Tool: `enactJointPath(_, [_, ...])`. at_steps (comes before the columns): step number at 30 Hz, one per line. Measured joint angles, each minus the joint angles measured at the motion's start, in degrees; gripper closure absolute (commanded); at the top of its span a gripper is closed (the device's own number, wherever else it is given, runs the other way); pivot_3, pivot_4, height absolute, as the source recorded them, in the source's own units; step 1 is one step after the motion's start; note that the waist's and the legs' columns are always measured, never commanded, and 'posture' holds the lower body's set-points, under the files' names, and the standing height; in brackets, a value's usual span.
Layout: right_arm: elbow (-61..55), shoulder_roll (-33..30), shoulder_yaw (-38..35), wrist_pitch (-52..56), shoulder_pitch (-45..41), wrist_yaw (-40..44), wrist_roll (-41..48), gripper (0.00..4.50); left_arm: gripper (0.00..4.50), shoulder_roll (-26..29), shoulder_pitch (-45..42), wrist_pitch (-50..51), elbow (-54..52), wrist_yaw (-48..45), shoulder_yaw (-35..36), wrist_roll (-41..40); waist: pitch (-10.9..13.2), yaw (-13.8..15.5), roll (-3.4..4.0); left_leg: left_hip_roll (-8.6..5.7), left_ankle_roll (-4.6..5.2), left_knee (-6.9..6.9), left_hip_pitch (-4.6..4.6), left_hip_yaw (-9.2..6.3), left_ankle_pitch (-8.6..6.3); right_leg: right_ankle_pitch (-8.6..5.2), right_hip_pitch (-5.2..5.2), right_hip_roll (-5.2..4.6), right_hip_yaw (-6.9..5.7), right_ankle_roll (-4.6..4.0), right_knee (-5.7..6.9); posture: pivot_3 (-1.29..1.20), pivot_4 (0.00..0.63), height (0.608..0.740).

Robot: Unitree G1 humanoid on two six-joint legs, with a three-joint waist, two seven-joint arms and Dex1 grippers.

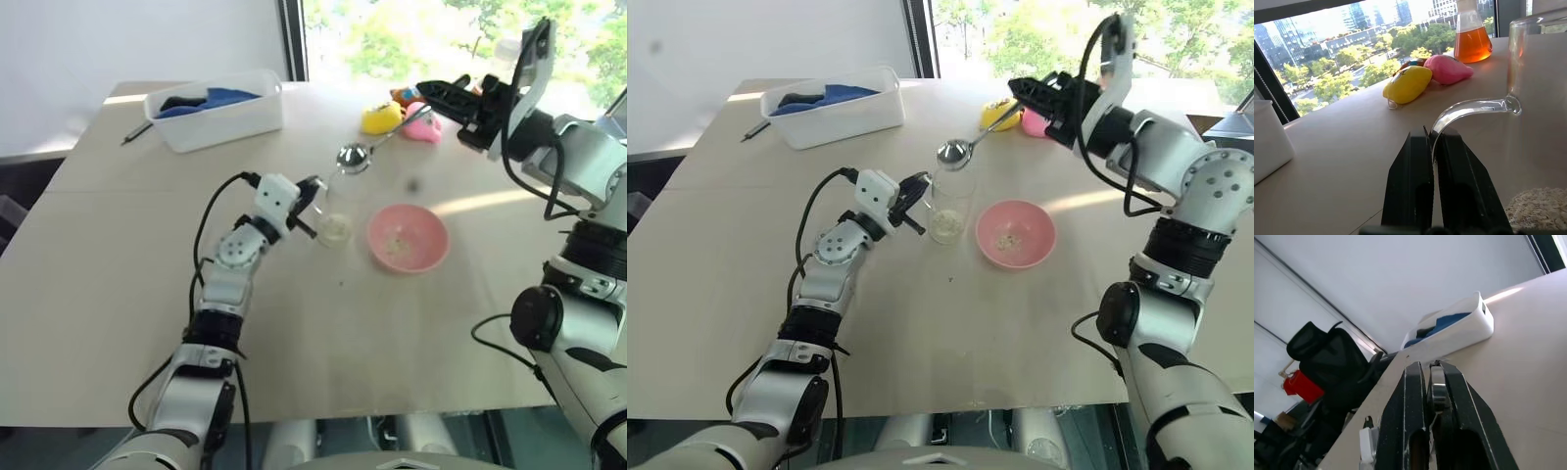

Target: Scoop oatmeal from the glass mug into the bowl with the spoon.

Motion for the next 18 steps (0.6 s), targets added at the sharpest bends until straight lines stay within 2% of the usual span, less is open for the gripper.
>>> enactJointPath(8, [-4.04,-1.79,11.05,-3.40,3.51,4.86,-7.29,4.50,4.45,-0.04,3.10,2.28,-4.68,0.41,0.81,-0.45,0.00,-0.16,0.01,0.03,0.01,0.00,0.01,-0.05,0.00,0.00,-0.02,0.08,0.00,0.00,0.04,0.00,0.150,0.740])
enactJointPath(12, [-4.43,-1.77,12.99,-4.80,3.50,7.36,-8.72,3.17,4.50,-0.19,3.83,3.28,-5.39,1.08,1.05,-0.77,0.00,-0.10,0.01,0.03,0.01,0.00,0.01,-0.08,0.00,0.00,-0.02,0.08,-0.03,0.00,0.04,0.00,0.150,0.740])
enactJointPath(13, [-4.44,-1.74,13.39,-5.31,3.50,8.21,-9.04,2.54,4.50,-0.21,4.12,3.45,-5.80,1.19,1.10,-0.82,0.00,-0.13,0.01,0.03,0.01,0.00,0.01,-0.07,0.00,0.00,-0.02,0.08,-0.02,0.00,0.04,0.00,0.150,0.740])
enactJointPath(14, [-4.44,-1.70,13.42,-5.54,3.50,8.63,-9.21,2.25,4.50,-0.23,4.31,3.55,-6.06,1.25,1.11,-0.83,0.00,-0.14,0.01,0.03,0.01,0.00,0.01,-0.07,0.00,0.00,-0.02,0.07,-0.02,0.00,0.04,0.00,0.150,0.740])
enactJointPath(17, [-4.03,-1.72,13.74,-8.34,2.77,10.18,-11.15,0.80,4.50,-0.29,4.92,3.87,-6.67,1.85,1.19,-0.96,0.00,-0.14,0.01,0.03,0.01,0.00,0.01,-0.07,0.00,0.00,-0.02,0.08,-0.03,0.00,0.04,0.00,0.150,0.740])
enactJointPath(18, [-3.43,-1.73,13.72,-9.37,2.00,10.55,-11.80,0.80,4.50,-0.29,5.01,4.16,-6.89,2.05,1.20,-0.97,0.00,-0.15,0.01,0.03,0.01,0.00,0.02,-0.07,0.00,0.00,-0.02,0.08,-0.03,-0.01,0.05,0.00,0.150,0.740])
